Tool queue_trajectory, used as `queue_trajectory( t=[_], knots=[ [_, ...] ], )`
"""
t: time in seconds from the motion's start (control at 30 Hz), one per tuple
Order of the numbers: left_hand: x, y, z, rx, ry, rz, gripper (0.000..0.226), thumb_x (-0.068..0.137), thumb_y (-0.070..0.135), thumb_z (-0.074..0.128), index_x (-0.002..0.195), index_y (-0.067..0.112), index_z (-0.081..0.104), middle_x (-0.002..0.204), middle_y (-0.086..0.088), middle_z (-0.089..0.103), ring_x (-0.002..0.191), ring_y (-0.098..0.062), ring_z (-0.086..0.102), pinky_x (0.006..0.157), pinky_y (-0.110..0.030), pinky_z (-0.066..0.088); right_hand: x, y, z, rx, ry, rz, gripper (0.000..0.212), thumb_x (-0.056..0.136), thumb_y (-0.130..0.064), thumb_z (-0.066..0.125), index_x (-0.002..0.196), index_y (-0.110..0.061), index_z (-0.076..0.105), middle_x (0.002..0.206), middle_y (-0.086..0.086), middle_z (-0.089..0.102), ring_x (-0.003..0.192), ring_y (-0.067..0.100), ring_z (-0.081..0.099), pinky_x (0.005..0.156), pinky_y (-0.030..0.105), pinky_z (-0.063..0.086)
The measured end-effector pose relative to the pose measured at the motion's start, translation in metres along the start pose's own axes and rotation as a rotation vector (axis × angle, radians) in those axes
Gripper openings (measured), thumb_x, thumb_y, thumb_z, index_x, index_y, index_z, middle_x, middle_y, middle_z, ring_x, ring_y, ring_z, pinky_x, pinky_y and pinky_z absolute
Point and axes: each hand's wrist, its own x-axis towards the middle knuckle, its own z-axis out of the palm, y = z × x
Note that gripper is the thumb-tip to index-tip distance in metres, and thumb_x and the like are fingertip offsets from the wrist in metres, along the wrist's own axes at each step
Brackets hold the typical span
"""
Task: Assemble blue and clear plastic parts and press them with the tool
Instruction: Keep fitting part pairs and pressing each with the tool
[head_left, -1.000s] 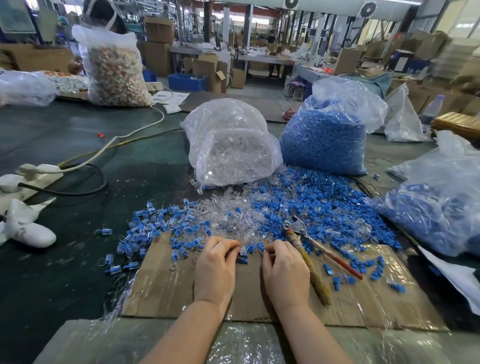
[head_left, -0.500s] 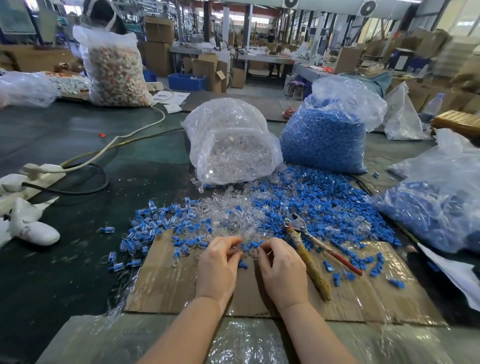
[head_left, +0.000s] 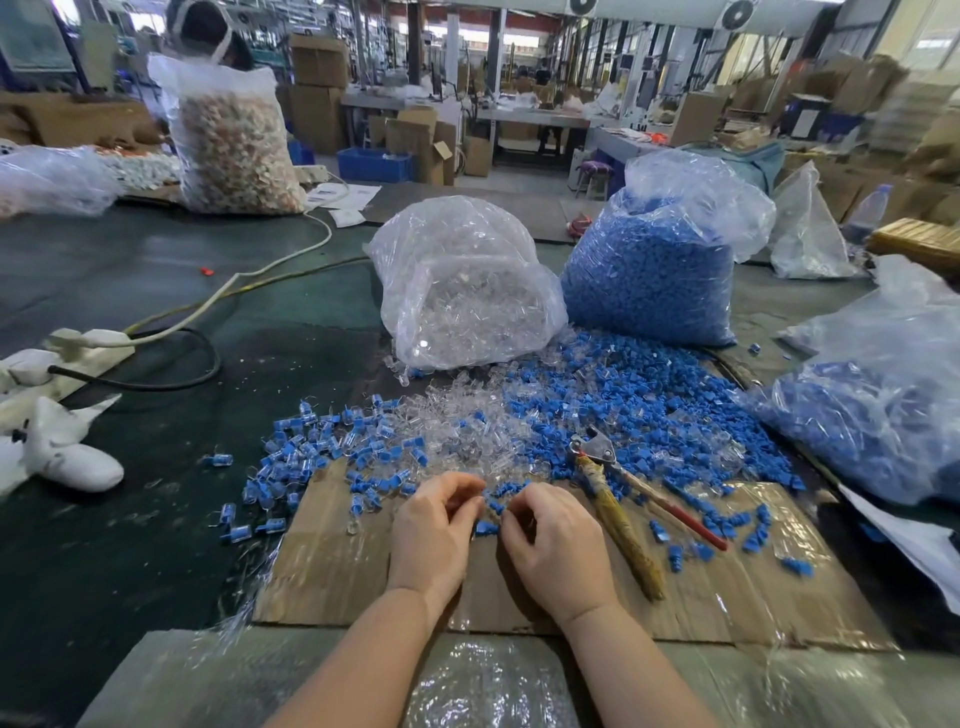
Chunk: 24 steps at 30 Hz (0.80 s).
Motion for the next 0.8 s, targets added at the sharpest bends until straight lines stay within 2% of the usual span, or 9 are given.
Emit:
queue_trajectory(
  t=[0.3,0.47,0.63,0.73,0.8],
  knots=[
    [-0.0011,0.0001,-0.0002,0.023,-0.056,0.001,0.028,0.082,0.002,0.065,0.083,0.031,0.065,0.085,0.01,0.067,0.081,0.001,0.063,0.073,-0.005,0.046,0.0001,0.0,0.0001,0.007,-0.047,0.023,0.014,0.08,-0.017,0.065,0.071,-0.013,0.057,0.071,-0.001,0.06,0.069,0.018,0.055,0.062,0.027,0.042],
    [-0.0025,0.0029,-0.0005,-0.024,-0.088,-0.019,0.027,0.081,0.0,0.066,0.084,0.027,0.067,0.082,0.009,0.069,0.08,-0.002,0.065,0.078,-0.015,0.052,0.0,-0.0005,0.0,0.021,-0.039,0.042,0.015,0.079,-0.016,0.067,0.07,-0.013,0.057,0.069,0.0,0.06,0.068,0.018,0.055,0.061,0.025,0.038],
    [-0.003,0.004,-0.0023,-0.103,-0.082,-0.057,0.028,0.082,-0.003,0.064,0.08,0.025,0.067,0.078,0.006,0.07,0.074,-0.002,0.067,0.072,-0.014,0.053,0.0001,0.0,0.0011,0.024,-0.025,0.023,0.016,0.079,-0.014,0.069,0.07,-0.015,0.056,0.068,-0.001,0.059,0.066,0.018,0.056,0.058,0.027,0.041],
    [-0.0034,0.0036,-0.0014,-0.091,-0.082,-0.054,0.027,0.083,-0.002,0.063,0.086,0.025,0.068,0.081,0.007,0.069,0.076,-0.004,0.067,0.075,-0.018,0.054,-0.0001,0.0018,0.0016,0.03,-0.035,0.023,0.012,0.081,-0.017,0.069,0.073,-0.014,0.06,0.072,-0.001,0.062,0.07,0.018,0.057,0.062,0.029,0.043],
    [-0.0035,0.003,-0.0009,-0.061,-0.086,-0.034,0.031,0.085,0.0,0.061,0.091,0.03,0.066,0.087,0.009,0.068,0.079,-0.003,0.065,0.077,-0.018,0.053,-0.0001,0.0022,0.0015,0.034,-0.037,0.017,0.01,0.081,-0.018,0.069,0.075,-0.014,0.062,0.073,-0.001,0.063,0.072,0.018,0.058,0.064,0.029,0.044]
  ],
)
